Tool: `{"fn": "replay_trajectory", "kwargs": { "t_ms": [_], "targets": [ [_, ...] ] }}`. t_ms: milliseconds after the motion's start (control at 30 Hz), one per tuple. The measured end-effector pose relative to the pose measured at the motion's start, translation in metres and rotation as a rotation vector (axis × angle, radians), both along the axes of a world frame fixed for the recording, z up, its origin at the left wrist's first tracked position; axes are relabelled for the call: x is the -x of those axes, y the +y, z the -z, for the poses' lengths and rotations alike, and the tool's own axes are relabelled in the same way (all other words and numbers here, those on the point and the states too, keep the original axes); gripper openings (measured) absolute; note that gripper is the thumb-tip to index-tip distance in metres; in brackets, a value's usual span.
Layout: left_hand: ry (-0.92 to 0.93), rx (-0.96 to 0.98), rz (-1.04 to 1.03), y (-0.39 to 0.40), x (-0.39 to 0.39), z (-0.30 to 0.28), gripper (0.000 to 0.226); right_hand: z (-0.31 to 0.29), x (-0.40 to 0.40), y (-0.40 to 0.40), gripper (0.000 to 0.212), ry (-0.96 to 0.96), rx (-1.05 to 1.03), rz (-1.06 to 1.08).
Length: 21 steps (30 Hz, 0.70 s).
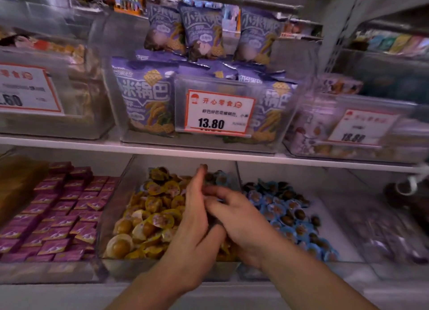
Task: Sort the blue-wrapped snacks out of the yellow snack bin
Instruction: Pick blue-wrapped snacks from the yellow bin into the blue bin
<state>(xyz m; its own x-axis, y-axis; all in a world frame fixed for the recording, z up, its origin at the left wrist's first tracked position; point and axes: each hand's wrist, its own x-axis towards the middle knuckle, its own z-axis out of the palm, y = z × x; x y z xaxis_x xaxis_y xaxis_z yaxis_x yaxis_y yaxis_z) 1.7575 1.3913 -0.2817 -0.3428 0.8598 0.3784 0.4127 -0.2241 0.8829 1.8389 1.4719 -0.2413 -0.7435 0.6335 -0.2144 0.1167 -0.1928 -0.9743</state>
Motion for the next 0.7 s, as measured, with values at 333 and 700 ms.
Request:
{"fn": "replay_trajectory", "kwargs": {
  "t_ms": [333,700],
  "targets": [
    [0.32,0.061,-0.179,0.019,0.029,0.001,0.037,-0.003,-0.062,0.096,0.034,-0.352,-0.715,0.329],
    [0.661,0.459,-0.31,-0.01,0.101,0.007,0.04,0.015,-0.009,0.068,0.038,-0.338,-1.381,-0.01]
  ]
}}
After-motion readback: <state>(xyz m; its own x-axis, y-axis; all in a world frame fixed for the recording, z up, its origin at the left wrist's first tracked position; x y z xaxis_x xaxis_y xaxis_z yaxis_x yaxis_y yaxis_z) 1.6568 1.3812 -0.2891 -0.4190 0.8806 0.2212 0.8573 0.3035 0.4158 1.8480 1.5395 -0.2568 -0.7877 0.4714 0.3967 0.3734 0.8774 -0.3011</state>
